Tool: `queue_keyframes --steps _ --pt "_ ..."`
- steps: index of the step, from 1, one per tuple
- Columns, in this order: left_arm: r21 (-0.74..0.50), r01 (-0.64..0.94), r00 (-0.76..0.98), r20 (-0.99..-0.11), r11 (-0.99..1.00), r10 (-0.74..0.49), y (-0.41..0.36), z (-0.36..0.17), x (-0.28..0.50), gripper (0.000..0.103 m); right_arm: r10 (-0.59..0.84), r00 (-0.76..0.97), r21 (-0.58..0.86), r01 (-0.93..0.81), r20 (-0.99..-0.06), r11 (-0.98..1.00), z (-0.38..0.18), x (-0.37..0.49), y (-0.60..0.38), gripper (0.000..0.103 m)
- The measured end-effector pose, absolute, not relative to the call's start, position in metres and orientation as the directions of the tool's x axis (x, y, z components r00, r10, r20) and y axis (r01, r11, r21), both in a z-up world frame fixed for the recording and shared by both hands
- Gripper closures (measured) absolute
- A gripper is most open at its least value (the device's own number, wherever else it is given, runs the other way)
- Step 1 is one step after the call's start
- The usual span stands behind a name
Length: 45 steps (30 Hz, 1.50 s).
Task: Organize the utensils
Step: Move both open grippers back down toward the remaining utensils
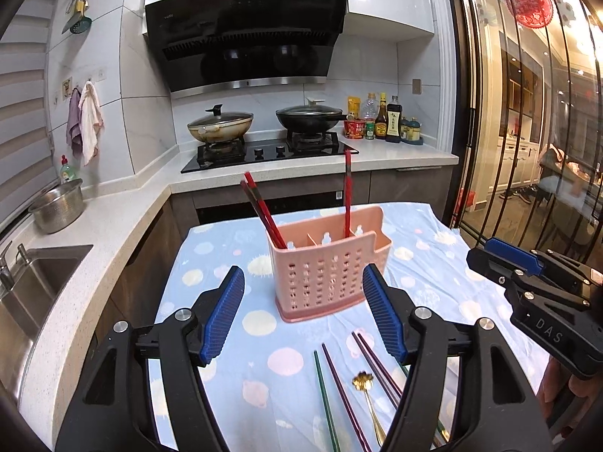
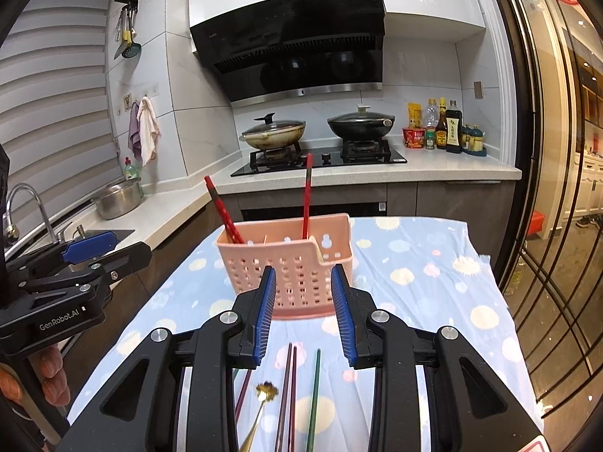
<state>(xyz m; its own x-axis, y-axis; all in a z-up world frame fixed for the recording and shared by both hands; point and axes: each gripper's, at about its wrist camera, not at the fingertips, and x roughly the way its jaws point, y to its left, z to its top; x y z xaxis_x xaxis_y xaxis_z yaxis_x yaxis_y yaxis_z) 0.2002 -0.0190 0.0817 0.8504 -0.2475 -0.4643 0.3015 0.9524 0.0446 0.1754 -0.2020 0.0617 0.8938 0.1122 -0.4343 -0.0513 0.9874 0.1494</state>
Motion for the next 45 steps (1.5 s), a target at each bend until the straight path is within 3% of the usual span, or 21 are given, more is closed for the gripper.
queue_keyframes --steps 20,45 --pt "-0.045 0.287 0.733 -0.633 0.957 -0.249 -0.006 -0.014 0.144 0.037 0.135 0.823 0.196 -0.029 -0.552 0.98 -0.012 0.109 -0.201 0.073" --pt "-0.012 0.292 0.595 -0.781 0.956 -0.192 0.004 -0.103 0.105 0.037 0.124 0.699 0.227 0.056 -0.705 0.972 -0.102 0.081 -0.199 0.073"
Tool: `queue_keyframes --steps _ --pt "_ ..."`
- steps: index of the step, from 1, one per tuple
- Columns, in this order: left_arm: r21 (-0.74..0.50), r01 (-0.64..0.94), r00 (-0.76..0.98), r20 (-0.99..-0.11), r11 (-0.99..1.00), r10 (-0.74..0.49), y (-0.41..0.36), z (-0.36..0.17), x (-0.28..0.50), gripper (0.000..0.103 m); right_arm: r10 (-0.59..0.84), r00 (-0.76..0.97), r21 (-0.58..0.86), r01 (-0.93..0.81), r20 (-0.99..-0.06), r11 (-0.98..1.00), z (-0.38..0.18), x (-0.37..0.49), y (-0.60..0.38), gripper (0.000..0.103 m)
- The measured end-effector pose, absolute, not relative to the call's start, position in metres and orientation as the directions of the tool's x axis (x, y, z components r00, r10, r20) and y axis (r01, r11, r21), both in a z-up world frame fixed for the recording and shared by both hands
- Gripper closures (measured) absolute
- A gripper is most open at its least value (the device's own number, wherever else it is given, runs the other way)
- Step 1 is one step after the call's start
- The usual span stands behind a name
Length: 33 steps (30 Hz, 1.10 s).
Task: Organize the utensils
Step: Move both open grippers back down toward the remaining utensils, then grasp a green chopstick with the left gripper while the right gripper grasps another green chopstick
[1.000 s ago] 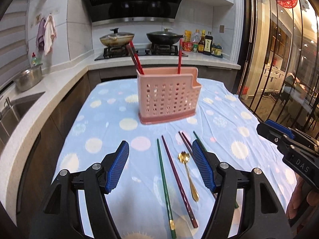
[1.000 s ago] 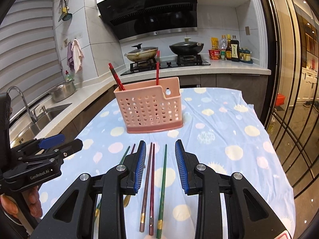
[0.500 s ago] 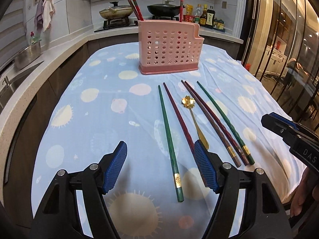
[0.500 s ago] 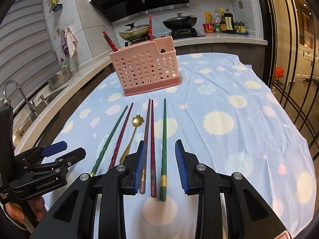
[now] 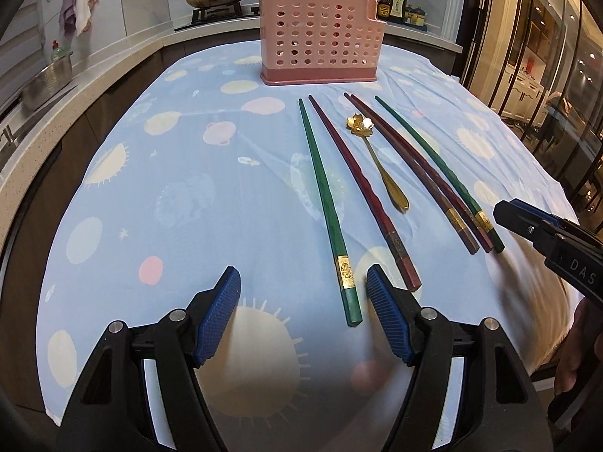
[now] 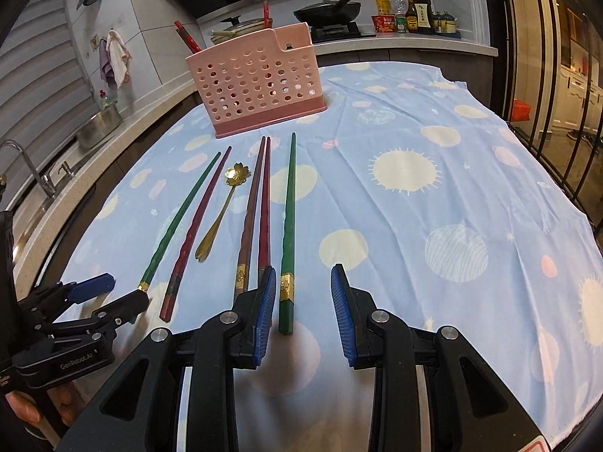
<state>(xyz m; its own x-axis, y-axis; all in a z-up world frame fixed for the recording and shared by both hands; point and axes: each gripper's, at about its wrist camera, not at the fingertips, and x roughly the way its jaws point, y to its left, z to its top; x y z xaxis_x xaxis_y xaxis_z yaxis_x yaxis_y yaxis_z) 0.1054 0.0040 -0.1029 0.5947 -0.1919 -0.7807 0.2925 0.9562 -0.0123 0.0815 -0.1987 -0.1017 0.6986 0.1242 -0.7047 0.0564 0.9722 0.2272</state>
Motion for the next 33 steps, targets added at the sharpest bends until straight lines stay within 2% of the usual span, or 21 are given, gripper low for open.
queue_keyframes --steps 13,21,24,27,31,33 --pt "0.014 0.3 0.62 -0.763 0.954 -0.184 0.001 -0.106 0.103 0.037 0.113 0.689 0.203 0.05 -0.716 0.978 -0.11 0.08 -0.192 0.073" --pt "0.028 0.3 0.641 -0.746 0.953 -0.18 0.0 -0.107 0.102 0.037 0.05 0.699 0.118 0.049 -0.713 0.992 -0.115 0.076 -0.184 0.08" --pt "0.029 0.301 0.644 -0.743 0.953 -0.18 0.0 -0.107 0.101 0.037 0.042 0.704 0.11 0.052 -0.709 0.993 -0.115 0.075 -0.184 0.086" --pt "0.029 0.31 0.646 -0.74 0.95 -0.188 -0.001 -0.106 0.099 0.048 0.046 0.707 0.116 0.051 -0.706 0.992 -0.115 0.074 -0.185 0.095" --pt "0.024 0.312 0.646 -0.739 0.95 -0.194 0.001 -0.105 0.1 0.061 0.046 0.71 0.115 0.05 -0.703 0.992 -0.116 0.073 -0.185 0.096" --pt "0.016 0.314 0.645 -0.738 0.949 -0.201 0.002 -0.105 0.1 0.074 0.047 0.71 0.116 0.049 -0.702 0.992 -0.116 0.073 -0.185 0.096"
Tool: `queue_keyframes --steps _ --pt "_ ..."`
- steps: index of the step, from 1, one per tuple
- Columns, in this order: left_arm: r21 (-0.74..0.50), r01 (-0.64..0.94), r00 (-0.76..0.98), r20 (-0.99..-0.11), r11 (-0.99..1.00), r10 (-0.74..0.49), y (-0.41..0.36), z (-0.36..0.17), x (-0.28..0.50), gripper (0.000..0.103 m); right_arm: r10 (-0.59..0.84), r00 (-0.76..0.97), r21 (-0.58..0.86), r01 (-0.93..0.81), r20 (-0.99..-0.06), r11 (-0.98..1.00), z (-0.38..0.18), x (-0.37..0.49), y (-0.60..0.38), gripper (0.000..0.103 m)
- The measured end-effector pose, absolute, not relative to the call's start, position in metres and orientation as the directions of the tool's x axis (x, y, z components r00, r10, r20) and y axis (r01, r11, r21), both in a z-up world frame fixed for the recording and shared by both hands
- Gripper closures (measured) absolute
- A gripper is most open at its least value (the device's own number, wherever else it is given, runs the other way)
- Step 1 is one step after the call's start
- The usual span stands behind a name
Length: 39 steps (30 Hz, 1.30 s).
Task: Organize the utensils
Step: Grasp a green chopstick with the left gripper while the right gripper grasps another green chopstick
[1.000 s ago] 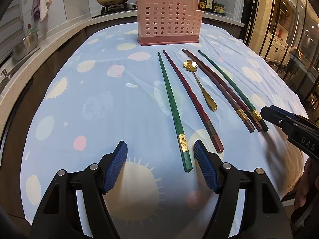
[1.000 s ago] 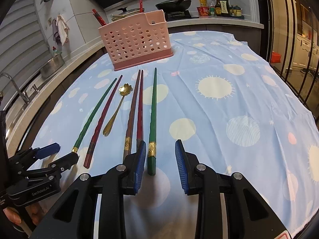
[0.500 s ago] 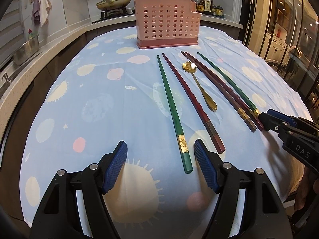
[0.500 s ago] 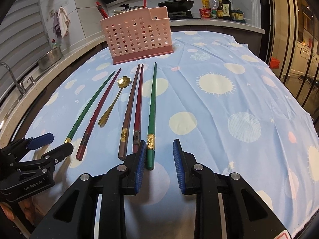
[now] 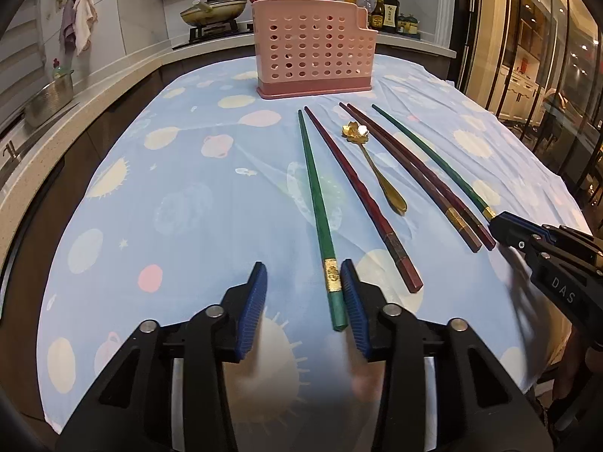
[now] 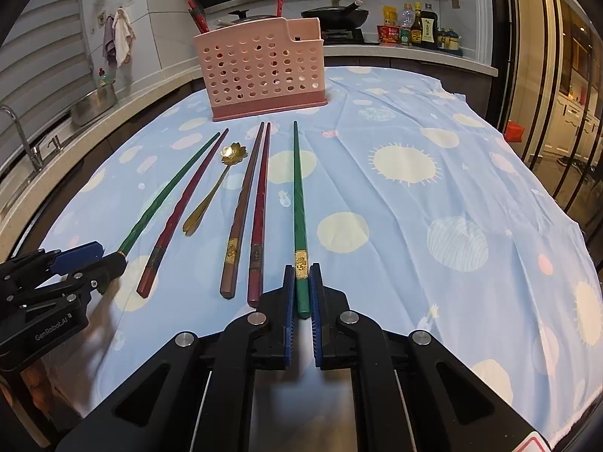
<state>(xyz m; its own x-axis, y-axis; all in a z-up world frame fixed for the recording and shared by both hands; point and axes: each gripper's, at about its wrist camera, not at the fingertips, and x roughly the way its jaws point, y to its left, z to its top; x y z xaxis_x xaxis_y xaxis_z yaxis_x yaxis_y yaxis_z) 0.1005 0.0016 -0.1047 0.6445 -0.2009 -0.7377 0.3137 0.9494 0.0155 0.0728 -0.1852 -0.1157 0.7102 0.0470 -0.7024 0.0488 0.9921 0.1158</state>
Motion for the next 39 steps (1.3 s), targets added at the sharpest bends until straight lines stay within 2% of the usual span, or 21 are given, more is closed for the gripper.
queue_keyframes --steps 2,5,13,22,39 --pt "-0.01 0.315 0.635 -0.741 0.949 -0.219 0.004 -0.104 0.102 0.087 0.051 0.71 0.12 0.048 -0.703 0.992 -0.116 0.073 -0.185 0.096" --pt "-0.039 0.315 0.624 -0.745 0.948 -0.238 0.008 -0.103 0.105 0.096 0.057 0.71 0.125 0.045 -0.702 0.991 -0.114 0.072 -0.186 0.096" --pt "-0.092 0.319 0.603 -0.748 0.943 -0.277 0.014 -0.095 0.105 0.096 0.078 0.732 0.152 0.035 -0.677 0.988 -0.1 0.066 -0.188 0.096" --pt "-0.104 0.336 0.648 -0.697 0.936 -0.309 0.016 -0.062 0.1 0.096 0.099 0.791 0.195 0.025 -0.603 0.98 -0.059 0.061 -0.201 0.096" --pt "-0.057 0.347 0.797 -0.508 0.936 -0.327 0.012 0.037 0.126 0.096 0.111 0.906 0.183 -0.038 -0.408 0.982 0.045 0.087 -0.213 0.096"
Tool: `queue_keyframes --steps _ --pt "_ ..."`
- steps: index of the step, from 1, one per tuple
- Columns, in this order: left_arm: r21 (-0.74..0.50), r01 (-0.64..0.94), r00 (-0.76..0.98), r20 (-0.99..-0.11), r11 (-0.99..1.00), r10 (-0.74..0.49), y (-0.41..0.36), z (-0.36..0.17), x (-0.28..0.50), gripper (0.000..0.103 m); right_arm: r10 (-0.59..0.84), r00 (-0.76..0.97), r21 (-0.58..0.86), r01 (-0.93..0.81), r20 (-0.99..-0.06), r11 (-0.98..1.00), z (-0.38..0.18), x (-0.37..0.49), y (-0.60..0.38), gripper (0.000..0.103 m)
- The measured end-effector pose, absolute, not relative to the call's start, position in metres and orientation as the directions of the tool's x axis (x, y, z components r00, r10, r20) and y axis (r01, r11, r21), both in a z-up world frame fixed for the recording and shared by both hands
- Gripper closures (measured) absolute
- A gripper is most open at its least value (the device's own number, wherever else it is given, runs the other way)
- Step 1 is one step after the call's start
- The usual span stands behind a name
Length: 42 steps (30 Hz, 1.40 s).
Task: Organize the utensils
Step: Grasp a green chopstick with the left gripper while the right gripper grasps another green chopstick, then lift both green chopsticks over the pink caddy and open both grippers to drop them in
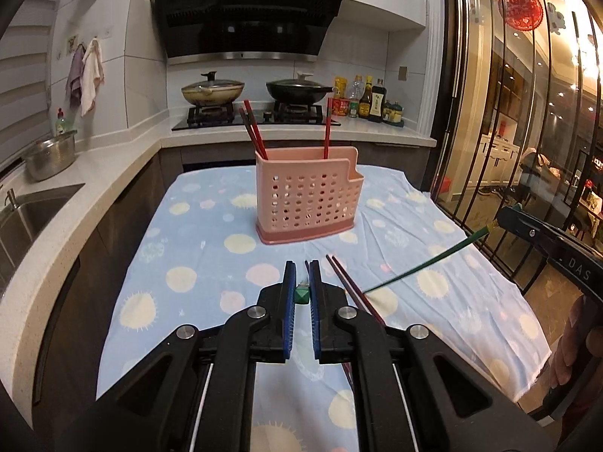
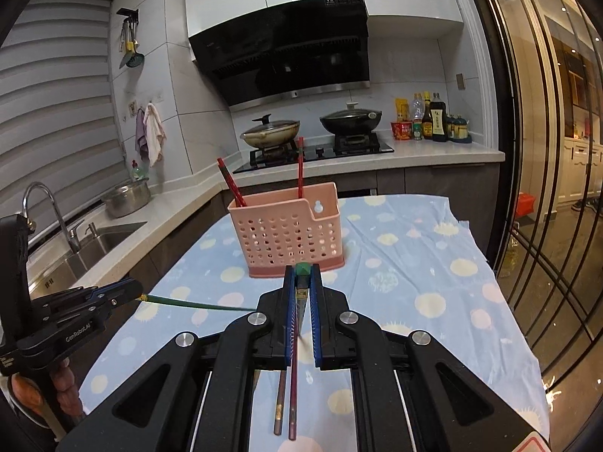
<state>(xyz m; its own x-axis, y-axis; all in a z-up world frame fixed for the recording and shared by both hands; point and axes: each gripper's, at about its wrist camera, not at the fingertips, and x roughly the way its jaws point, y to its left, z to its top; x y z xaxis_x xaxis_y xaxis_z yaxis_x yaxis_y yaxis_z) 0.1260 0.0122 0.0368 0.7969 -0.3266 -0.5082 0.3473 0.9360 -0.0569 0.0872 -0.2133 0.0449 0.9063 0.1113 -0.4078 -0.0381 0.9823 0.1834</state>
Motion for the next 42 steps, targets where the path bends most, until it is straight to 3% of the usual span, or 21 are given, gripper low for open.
queue_keyframes --steps 27,34,42 --pt "0.022 0.39 0.89 -0.267 0.921 -0.37 -0.022 0.182 0.221 0.096 0.167 0.958 0.158 -0.132 -0.234 0.979 0.168 0.218 -0.198 0.096" --pt "0.038 0.375 0.901 -0.249 0.926 -0.354 -0.037 0.215 0.269 0.096 0.143 0.964 0.146 -0.112 -0.222 0.983 0.19 0.268 -0.195 0.096" --pt "0.059 0.368 0.902 -0.265 0.928 -0.341 -0.049 0.216 0.309 0.096 0.136 0.965 0.139 -0.106 -0.225 0.985 0.196 0.311 -0.194 0.096"
